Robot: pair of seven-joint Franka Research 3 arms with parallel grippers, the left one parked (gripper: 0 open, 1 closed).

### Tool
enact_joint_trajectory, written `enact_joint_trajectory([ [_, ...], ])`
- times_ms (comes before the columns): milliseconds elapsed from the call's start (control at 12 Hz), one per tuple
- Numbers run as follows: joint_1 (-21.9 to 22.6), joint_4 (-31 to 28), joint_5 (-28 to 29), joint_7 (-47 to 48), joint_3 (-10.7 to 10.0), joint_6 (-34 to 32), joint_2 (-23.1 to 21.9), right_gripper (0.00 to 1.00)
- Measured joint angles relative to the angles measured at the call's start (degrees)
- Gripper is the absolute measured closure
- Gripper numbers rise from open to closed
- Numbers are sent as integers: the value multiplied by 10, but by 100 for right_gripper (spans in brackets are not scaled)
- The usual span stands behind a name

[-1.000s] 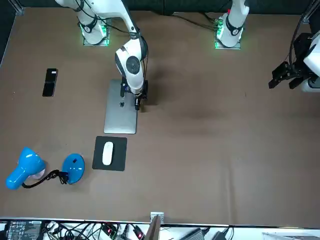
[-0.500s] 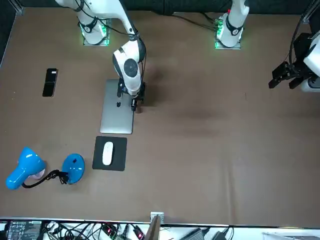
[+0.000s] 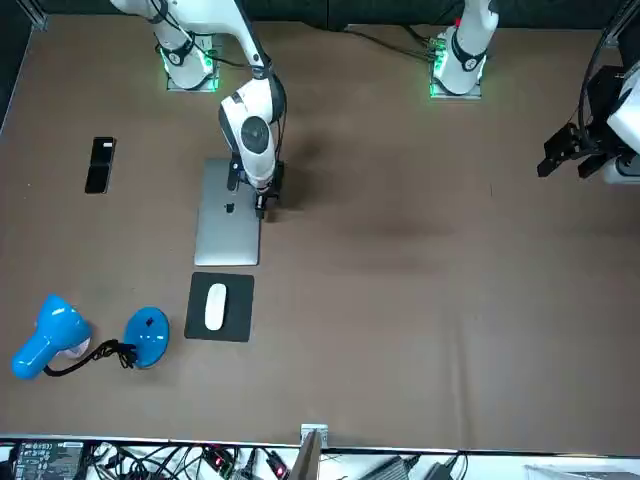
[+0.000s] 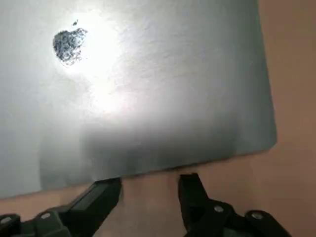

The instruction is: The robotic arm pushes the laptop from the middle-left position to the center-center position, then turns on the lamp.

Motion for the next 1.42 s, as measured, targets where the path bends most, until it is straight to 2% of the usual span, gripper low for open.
enact_joint_trajectory([
  [750, -4, -21, -8, -9, -29, -2, -8, 20],
  [1417, -37, -34, -8, -18, -40, -9, -14, 20],
])
